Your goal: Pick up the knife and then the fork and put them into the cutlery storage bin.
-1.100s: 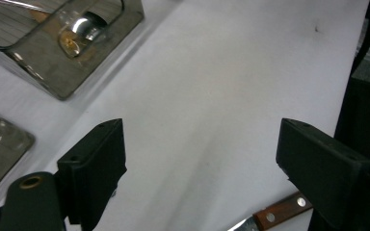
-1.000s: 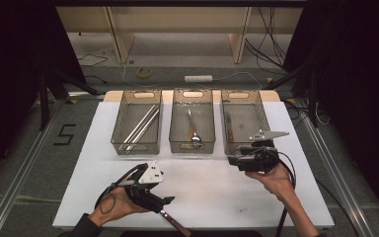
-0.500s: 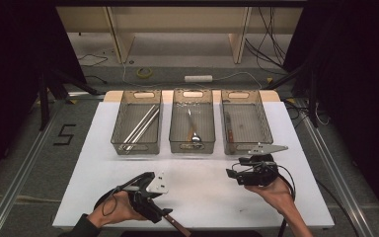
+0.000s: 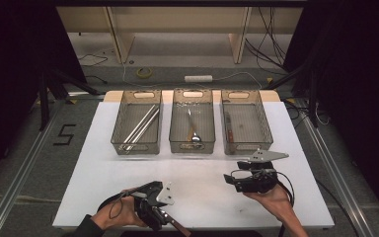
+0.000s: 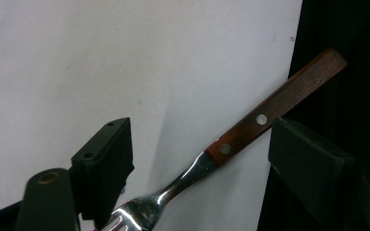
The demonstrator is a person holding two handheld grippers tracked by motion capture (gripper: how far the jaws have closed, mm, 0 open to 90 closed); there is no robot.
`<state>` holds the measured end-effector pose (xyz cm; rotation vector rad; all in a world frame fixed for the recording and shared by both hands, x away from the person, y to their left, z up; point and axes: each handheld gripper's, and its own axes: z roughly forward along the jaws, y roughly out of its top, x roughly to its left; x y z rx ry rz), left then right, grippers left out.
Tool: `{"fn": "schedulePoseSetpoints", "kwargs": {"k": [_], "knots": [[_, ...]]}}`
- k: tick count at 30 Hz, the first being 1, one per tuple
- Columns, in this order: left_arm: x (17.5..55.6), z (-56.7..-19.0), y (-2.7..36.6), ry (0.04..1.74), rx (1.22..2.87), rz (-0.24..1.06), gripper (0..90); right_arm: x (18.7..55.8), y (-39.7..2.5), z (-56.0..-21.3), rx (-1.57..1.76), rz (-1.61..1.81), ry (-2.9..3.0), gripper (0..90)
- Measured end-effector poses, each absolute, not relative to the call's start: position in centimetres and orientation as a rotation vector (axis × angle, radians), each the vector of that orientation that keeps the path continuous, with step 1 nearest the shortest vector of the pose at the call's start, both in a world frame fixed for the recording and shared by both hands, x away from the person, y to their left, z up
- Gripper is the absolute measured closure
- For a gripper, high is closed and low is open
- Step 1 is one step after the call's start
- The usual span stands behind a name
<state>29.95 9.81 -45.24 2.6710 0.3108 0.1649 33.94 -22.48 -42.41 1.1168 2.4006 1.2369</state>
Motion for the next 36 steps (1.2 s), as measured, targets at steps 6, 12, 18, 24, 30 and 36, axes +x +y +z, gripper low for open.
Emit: {"fn": "schedulePoseSetpoints", "kwargs": {"k": [6,12,18,24,30,36], "knots": [[29.9,-45.6,9.6,0.278,2.706,0.156,29.3,33.5,-22.3,-42.4,1.099,1.234,2.412,28.8],[29.8,-45.9,9.3,0.227,2.753,0.175,33.8,33.4,-22.2,-42.5,1.099,1.232,2.421,28.8],[29.6,-46.1,8.8,0.185,2.773,0.147,39.4,33.4,-22.1,-42.6,1.102,1.224,2.43,28.8],[29.5,-46.4,8.5,0.142,2.803,0.129,43.3,33.4,-22.1,-42.6,1.099,1.225,2.431,28.9],[29.5,-46.4,8.4,0.127,2.813,0.099,48.6,33.5,-22.1,-42.6,1.099,1.224,2.431,28.9],[29.7,-46.4,8.2,0.184,2.826,0.047,54.1,33.4,-22.1,-42.6,1.095,1.23,2.436,29.0]]}}
